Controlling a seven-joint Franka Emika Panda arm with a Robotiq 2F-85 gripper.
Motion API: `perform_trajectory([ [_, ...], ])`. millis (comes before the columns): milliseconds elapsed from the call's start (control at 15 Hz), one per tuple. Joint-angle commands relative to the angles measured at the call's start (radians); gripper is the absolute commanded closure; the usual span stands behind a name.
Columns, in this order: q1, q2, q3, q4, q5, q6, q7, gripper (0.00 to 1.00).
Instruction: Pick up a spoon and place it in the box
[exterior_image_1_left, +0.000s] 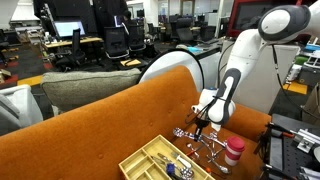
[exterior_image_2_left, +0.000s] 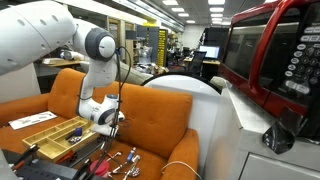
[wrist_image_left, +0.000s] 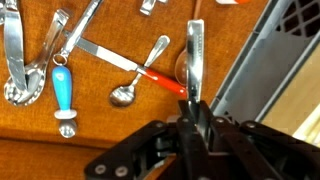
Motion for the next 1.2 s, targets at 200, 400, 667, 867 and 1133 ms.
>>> perform_trajectory([
  [200,-0.111,-0.168,0.179,-0.173,-0.05,0.058,-0.038,0.97],
  [400,-0.17,-0.114,0.282,-0.146,-0.053,0.067,-0.048,0.97],
  [667,-0.226,0.027,0.379,-0.077,-0.075,0.048,-0.084,0.97],
  [867,-0.268,0.155,0.438,-0.02,-0.11,0.013,-0.128,0.97],
  [1133,-0.281,0.265,0.45,0.052,-0.115,-0.021,-0.148,0.97],
])
